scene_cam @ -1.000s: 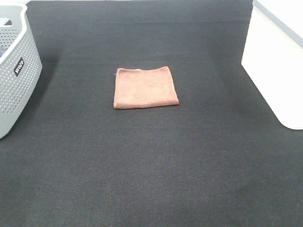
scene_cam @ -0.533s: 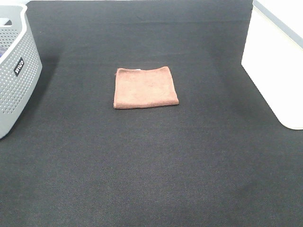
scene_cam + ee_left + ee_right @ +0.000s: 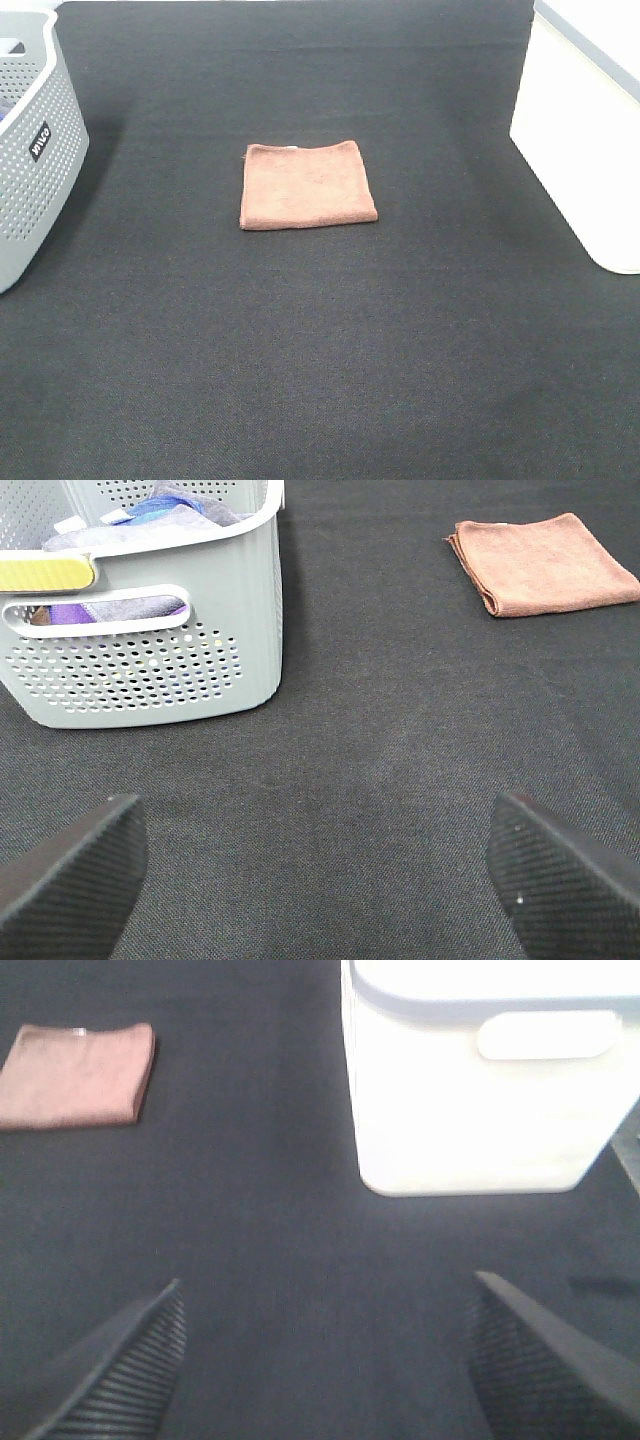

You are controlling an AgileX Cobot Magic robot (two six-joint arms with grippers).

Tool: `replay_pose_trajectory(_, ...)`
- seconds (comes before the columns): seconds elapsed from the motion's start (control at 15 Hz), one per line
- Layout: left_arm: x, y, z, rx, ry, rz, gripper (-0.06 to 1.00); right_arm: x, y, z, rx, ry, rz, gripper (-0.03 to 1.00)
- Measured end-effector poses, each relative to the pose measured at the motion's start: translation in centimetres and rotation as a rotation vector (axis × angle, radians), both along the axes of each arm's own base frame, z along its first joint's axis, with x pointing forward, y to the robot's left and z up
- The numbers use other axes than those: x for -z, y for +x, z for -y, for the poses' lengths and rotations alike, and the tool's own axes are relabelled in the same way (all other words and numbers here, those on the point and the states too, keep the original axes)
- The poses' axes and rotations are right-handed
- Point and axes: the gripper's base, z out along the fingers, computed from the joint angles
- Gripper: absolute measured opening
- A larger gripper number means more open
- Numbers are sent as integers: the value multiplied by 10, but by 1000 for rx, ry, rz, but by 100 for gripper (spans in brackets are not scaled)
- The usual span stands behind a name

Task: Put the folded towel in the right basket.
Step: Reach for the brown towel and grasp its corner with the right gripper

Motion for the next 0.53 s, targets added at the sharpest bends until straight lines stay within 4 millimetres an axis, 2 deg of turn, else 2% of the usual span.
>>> replay_pose_trajectory(0.13,0,0,0,0,0,0,87,-17,21,0,4,3,0,72)
replay_pose_trajectory(0.2,0,0,0,0,0,0,87,-35,40,0,3,9,-34,72)
replay_pose_trajectory(0.53,0,0,0,0,0,0,87,-94,118,-2,-12,49,-120,72)
